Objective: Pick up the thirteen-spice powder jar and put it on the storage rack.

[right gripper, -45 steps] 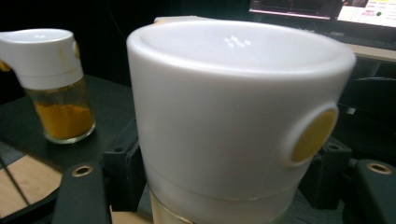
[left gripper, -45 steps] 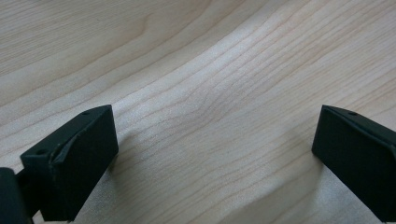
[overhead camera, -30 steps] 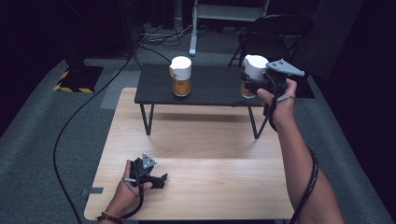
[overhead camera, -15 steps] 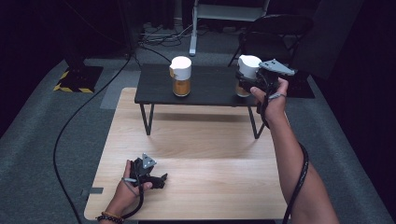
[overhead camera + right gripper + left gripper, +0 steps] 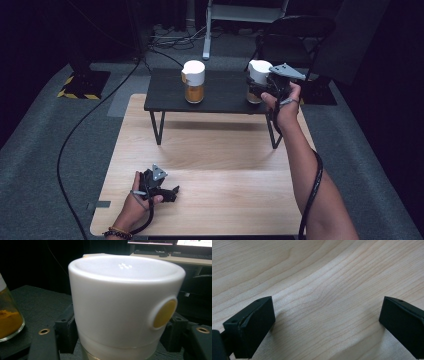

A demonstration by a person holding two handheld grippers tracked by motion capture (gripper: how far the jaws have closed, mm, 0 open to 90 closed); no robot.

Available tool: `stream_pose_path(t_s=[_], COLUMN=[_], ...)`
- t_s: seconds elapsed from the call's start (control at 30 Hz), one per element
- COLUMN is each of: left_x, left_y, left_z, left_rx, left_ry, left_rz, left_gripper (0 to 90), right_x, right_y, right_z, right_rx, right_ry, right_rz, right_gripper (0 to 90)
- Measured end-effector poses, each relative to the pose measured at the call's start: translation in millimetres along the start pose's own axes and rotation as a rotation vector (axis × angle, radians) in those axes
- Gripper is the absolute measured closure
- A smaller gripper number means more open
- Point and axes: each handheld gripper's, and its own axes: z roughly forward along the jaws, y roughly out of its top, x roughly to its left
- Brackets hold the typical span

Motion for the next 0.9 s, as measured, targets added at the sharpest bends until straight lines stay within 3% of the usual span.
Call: stream_pose_path(t_s=[0.9], left_x=[0.0], left_y=[0.0], left_z=[0.0], left_rx=[0.0], left_ry=[0.0], left_rz=[0.0], left_gripper=[0.5], right_x=[-0.1], right_y=[-17.7], right_z=[4.2], right_rx=[-0.026], right_ry=[0.01], right_rz=[0.019], right_gripper=[29.0])
